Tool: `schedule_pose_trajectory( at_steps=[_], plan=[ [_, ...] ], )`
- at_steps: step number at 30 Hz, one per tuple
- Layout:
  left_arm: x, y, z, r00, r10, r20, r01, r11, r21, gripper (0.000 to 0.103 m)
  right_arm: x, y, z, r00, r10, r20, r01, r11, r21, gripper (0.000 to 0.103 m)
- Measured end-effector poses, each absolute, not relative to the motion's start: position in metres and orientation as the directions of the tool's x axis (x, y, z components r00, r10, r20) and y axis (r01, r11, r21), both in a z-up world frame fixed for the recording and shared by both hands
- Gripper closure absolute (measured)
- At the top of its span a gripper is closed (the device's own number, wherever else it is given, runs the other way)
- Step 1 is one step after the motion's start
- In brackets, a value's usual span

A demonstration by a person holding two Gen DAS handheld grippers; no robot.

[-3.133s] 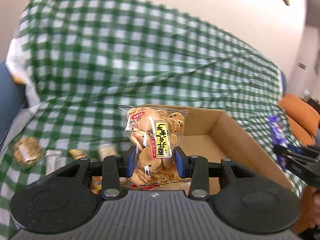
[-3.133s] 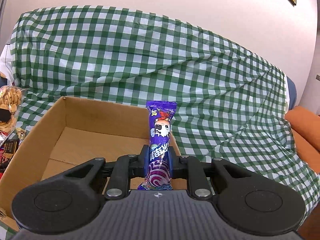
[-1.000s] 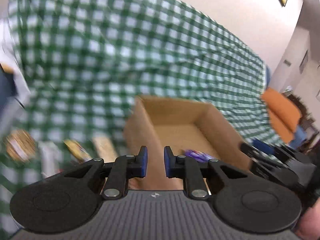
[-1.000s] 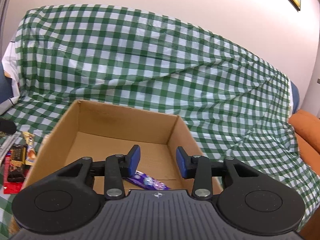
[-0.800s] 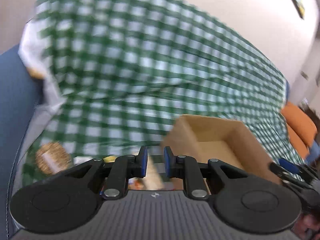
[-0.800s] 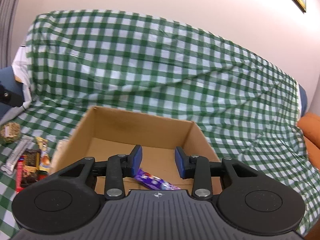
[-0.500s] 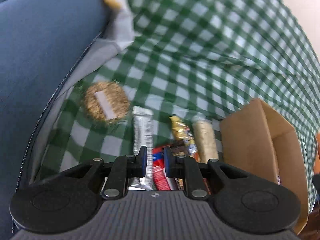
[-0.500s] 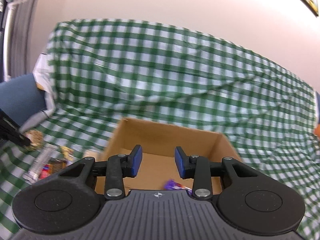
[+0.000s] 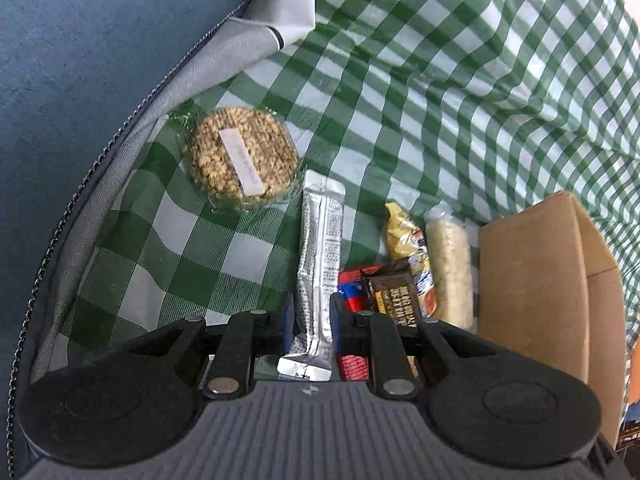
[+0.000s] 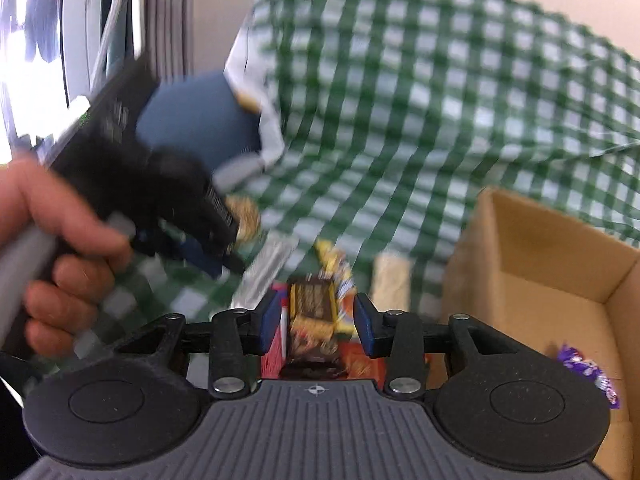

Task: Organize snacks
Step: 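Grasp the dark cracker packet with the right tool while the left tool grasps the silver bar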

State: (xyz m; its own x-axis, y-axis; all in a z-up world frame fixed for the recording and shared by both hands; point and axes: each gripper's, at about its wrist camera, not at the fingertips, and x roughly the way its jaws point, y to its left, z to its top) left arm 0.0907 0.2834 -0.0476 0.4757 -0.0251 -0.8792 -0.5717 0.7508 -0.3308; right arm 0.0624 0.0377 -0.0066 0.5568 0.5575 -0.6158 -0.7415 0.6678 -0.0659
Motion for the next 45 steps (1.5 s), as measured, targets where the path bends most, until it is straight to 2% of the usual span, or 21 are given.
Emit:
schedule_pose_trajectory(
  at_steps=[5, 13, 16, 17, 18, 19, 22, 28, 34, 37, 39, 41, 45],
  plan=[
    [0.096, 0.280, -0.056, 0.443, -0.024, -0.896, -0.579, 0.756, -0.306, 0.068, 0.082, 0.068, -0.032, 0.546, 0.485, -0.683, -0.712, 0.699, -0.073, 0.043],
    [0.108, 0.268, -0.070, 0.373, -0.008, -0.928, -0.553, 0.801, -0.229, 0.067, 0.102, 0.088, -0.061, 0.516, 0.415, -0.749, -0.700, 0.709, -0.089, 0.043],
    [0.109, 0.265, -0.073, 0.366, -0.003, -0.931, -0.540, 0.814, -0.214, 0.067, 0.109, 0.091, -0.070, 0.493, 0.407, -0.769, -0.703, 0.707, -0.076, 0.049],
    [0.109, 0.264, -0.073, 0.365, -0.001, -0.931, -0.534, 0.819, -0.211, 0.069, 0.109, 0.092, -0.074, 0.484, 0.401, -0.778, -0.703, 0.708, -0.072, 0.058],
    [0.108, 0.264, -0.073, 0.366, -0.002, -0.931, -0.528, 0.823, -0.209, 0.072, 0.109, 0.091, -0.076, 0.476, 0.403, -0.782, -0.704, 0.707, -0.065, 0.060],
    [0.108, 0.263, -0.073, 0.370, -0.005, -0.929, -0.520, 0.828, -0.211, 0.082, 0.108, 0.090, -0.076, 0.480, 0.410, -0.776, -0.706, 0.705, -0.064, 0.061],
    [0.104, 0.262, -0.068, 0.378, 0.012, -0.926, -0.502, 0.843, -0.194, 0.086, 0.102, 0.089, -0.074, 0.501, 0.415, -0.760, -0.718, 0.689, -0.097, 0.062],
    [0.085, 0.265, -0.060, 0.378, -0.024, -0.926, -0.466, 0.859, -0.212, 0.087, 0.088, 0.069, -0.055, 0.507, 0.433, -0.746, -0.710, 0.700, -0.077, 0.062],
    [0.057, 0.261, -0.058, 0.327, -0.063, -0.943, -0.361, 0.914, -0.186, 0.087, 0.057, 0.053, -0.055, 0.426, 0.419, -0.802, -0.751, 0.658, -0.055, 0.062],
    [0.047, 0.260, -0.061, 0.292, -0.063, -0.954, -0.332, 0.929, -0.163, 0.086, 0.035, 0.051, -0.059, 0.426, 0.384, -0.819, -0.782, 0.612, -0.120, 0.062],
    [0.042, 0.264, -0.058, 0.301, -0.033, -0.953, -0.353, 0.925, -0.143, 0.083, 0.030, 0.048, -0.060, 0.413, 0.378, -0.828, -0.793, 0.596, -0.123, 0.062],
    [0.040, 0.269, -0.054, 0.324, -0.008, -0.946, -0.382, 0.914, -0.139, 0.065, 0.029, 0.045, -0.063, 0.395, 0.364, -0.844, -0.798, 0.590, -0.119, 0.061],
    [0.047, 0.266, -0.051, 0.337, 0.007, -0.942, -0.382, 0.915, -0.130, 0.062, 0.034, 0.045, -0.066, 0.373, 0.359, -0.856, -0.794, 0.601, -0.095, 0.050]
  ],
)
